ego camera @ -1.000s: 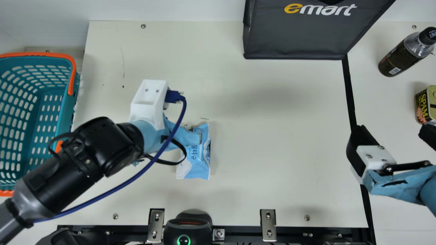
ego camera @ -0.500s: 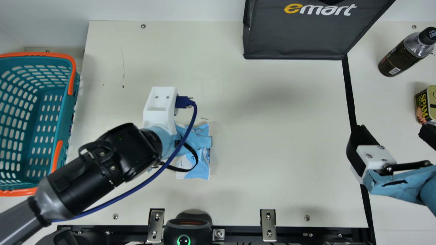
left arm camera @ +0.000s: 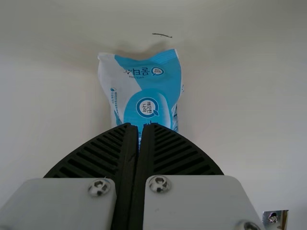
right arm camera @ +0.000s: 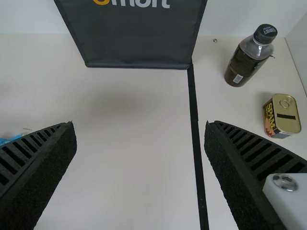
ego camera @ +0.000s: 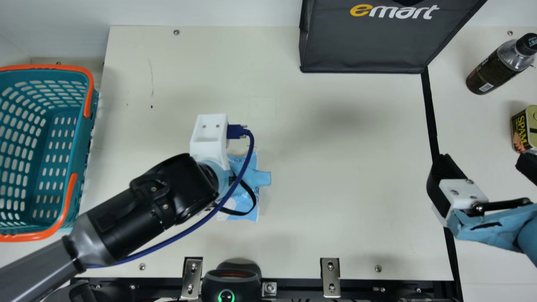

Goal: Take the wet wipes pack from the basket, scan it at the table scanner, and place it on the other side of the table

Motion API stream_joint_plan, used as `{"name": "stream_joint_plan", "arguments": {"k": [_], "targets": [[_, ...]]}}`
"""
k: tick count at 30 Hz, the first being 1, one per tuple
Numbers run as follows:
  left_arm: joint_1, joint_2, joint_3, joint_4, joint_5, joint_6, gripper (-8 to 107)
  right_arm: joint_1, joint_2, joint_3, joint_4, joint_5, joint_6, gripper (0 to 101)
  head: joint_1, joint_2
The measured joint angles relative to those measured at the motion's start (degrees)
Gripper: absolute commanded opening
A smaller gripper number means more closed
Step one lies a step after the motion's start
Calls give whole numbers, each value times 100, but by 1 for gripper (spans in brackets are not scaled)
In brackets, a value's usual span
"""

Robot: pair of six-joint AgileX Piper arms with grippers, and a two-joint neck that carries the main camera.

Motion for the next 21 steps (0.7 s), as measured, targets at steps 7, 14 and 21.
{"name": "stream_joint_plan", "arguments": {"k": [7, 14, 21], "targets": [[0, 182, 139, -130, -154, -10, -8, 0, 0, 0, 0, 0, 0, 95, 0, 0], [10, 387, 324, -214, -381, -10, -8, 0, 0, 0, 0, 0, 0, 95, 0, 0], [43, 587, 476, -241, -607, -10, -8, 0, 0, 0, 0, 9, 0, 95, 0, 0]]}}
